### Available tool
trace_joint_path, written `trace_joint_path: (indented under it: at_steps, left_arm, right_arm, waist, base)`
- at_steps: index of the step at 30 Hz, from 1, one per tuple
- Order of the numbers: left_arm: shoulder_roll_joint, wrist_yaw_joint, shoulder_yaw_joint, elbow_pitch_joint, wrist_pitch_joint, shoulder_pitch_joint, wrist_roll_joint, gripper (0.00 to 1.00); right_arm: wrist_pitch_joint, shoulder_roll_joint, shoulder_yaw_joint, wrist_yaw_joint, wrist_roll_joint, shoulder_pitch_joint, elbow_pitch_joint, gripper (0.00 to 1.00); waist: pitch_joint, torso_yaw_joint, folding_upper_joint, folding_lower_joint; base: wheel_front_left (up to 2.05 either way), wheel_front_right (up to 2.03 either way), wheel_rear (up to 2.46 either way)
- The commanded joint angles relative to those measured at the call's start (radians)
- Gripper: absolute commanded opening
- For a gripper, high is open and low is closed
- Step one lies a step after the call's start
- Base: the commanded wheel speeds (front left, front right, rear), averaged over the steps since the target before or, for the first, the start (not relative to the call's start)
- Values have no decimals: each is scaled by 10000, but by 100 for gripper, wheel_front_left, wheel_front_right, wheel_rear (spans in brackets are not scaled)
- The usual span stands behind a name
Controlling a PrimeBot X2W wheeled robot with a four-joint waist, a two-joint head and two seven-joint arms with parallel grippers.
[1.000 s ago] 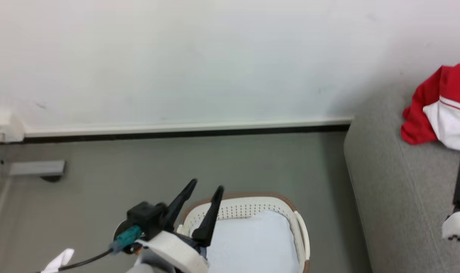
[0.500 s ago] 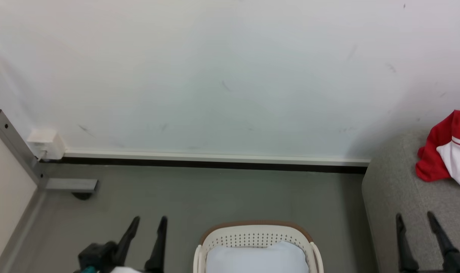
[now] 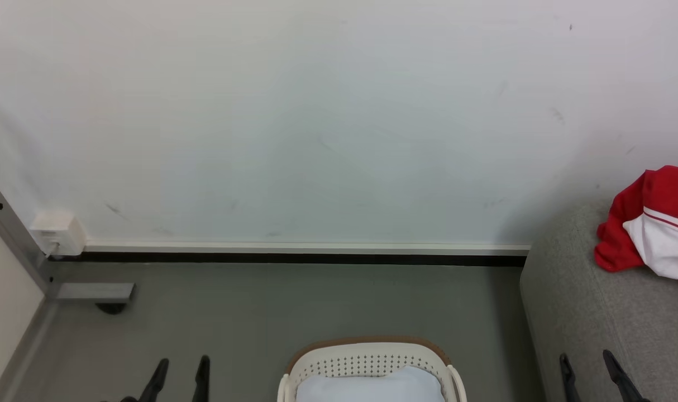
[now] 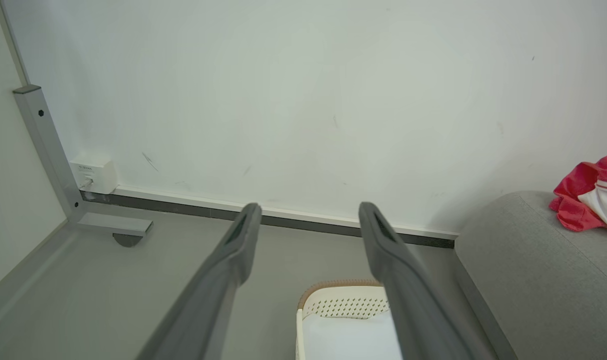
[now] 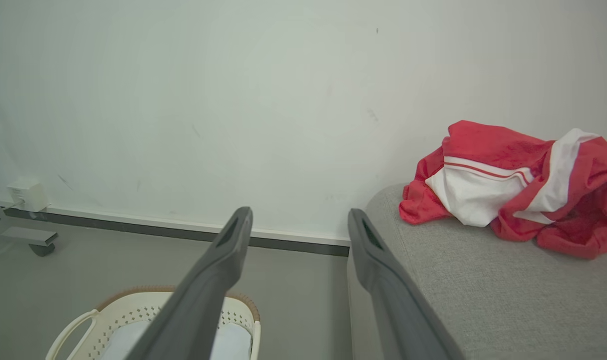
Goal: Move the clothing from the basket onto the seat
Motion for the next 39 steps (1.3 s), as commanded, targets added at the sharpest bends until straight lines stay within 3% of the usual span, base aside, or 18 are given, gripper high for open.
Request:
trace_joint_path:
  at_steps: [1,17,39]
  left_arm:
    - [-97,-109,184,84,-5,126,215,100]
    - [-989,-963,1559,489,-5,193,1334,100]
    - [-1346,-1271,1939,832,-6,-4,1816,100]
  right_arm:
    - [0,-29,45,-25,43,117,65,100]
    - [-1,-27,429,-25,128,185,254,100]
    - [-1,-26,483,-26,138,90,351,100]
  waist:
    - [-22,-67,-1,1]
    - [-87,-413,-1,1]
    - [-114,-343,-1,1]
  base:
    - [0,0,0]
    - [0,0,0]
    - [0,0,0]
